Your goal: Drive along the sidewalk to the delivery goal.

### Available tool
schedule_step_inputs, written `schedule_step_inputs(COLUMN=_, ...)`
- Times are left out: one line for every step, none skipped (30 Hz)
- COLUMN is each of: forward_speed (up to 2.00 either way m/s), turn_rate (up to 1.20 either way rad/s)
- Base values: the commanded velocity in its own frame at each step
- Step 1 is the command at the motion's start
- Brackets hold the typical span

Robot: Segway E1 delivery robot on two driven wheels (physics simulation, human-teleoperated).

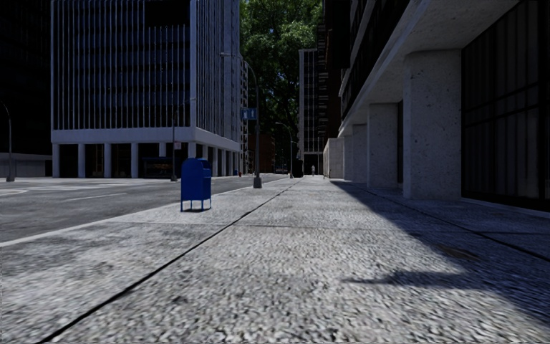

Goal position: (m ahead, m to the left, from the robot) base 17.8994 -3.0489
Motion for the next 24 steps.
schedule_step_inputs(forward_speed=2.0, turn_rate=0.0)
schedule_step_inputs(forward_speed=2.0, turn_rate=0.0)
schedule_step_inputs(forward_speed=2.0, turn_rate=0.0)
schedule_step_inputs(forward_speed=2.0, turn_rate=0.0)
schedule_step_inputs(forward_speed=2.0, turn_rate=0.0)
schedule_step_inputs(forward_speed=2.0, turn_rate=0.0)
schedule_step_inputs(forward_speed=2.0, turn_rate=0.0)
schedule_step_inputs(forward_speed=2.0, turn_rate=0.0)
schedule_step_inputs(forward_speed=2.0, turn_rate=0.0)
schedule_step_inputs(forward_speed=2.0, turn_rate=0.0)
schedule_step_inputs(forward_speed=2.0, turn_rate=-0.02)
schedule_step_inputs(forward_speed=2.0, turn_rate=-0.12)
schedule_step_inputs(forward_speed=2.0, turn_rate=-0.2)
schedule_step_inputs(forward_speed=2.0, turn_rate=-0.23)
schedule_step_inputs(forward_speed=2.0, turn_rate=-0.24)
schedule_step_inputs(forward_speed=2.0, turn_rate=-0.24)
schedule_step_inputs(forward_speed=2.0, turn_rate=-0.31)
schedule_step_inputs(forward_speed=2.0, turn_rate=-0.97)
schedule_step_inputs(forward_speed=2.0, turn_rate=-1.05)
schedule_step_inputs(forward_speed=2.0, turn_rate=-1.07)
schedule_step_inputs(forward_speed=2.0, turn_rate=-1.07)
schedule_step_inputs(forward_speed=2.0, turn_rate=-1.08)
schedule_step_inputs(forward_speed=2.0, turn_rate=-1.08)
schedule_step_inputs(forward_speed=2.0, turn_rate=-1.04)
